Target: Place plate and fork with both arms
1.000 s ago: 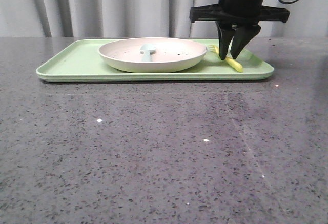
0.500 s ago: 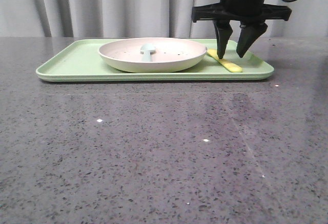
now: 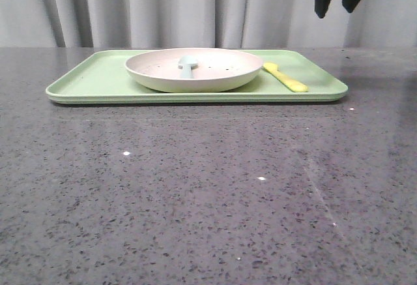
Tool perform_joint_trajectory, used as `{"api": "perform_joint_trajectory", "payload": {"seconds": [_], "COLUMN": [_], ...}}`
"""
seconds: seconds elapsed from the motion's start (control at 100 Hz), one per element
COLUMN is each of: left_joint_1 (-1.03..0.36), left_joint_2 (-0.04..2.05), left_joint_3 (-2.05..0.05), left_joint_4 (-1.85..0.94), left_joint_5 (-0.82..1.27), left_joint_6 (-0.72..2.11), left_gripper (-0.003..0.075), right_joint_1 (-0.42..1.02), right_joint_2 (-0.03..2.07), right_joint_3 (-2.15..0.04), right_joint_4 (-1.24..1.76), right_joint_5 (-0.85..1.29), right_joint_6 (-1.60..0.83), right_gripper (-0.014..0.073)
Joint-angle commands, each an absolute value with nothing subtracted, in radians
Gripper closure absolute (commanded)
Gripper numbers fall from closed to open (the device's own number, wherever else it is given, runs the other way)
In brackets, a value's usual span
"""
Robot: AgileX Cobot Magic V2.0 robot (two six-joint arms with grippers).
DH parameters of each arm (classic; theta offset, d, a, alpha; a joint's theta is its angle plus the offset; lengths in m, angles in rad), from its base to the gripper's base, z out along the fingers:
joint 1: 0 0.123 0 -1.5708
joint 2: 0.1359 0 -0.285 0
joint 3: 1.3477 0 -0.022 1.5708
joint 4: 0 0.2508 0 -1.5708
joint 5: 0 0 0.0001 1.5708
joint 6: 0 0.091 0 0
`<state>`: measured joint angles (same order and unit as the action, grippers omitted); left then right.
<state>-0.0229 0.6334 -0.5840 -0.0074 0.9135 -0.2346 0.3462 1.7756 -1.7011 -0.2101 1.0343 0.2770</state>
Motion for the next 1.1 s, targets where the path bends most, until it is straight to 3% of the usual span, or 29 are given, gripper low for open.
{"api": "perform_joint_trajectory", "payload": {"seconds": [0.0,0.69,1.09], "left_joint_1": [-0.022,-0.022,-0.022], "left_joint_2": [0.632,0.632,0.632], "left_joint_3": [-0.609,-0.609,-0.609], "left_joint_4": [-0.017,-0.017,-0.017], "left_joint_5": [0.864,0.864,0.864], "left_joint_6": [-0.244,-0.244,-0.244], "left_gripper": [0.0279,0.0279,0.0279], "right_joint_1": [0.341,0.287,0.243], "right_joint_2": [1.645,0.947,0.621], "right_joint_3": [-1.625,-0.871,-0.638], "right_joint_4": [-0.248,-0.282,-0.270], "right_joint_5": [0.963,0.831,0.877], "right_joint_6": [0.262,0.279,0.280], "right_gripper": [0.0262,0.0262,0.0262]}}
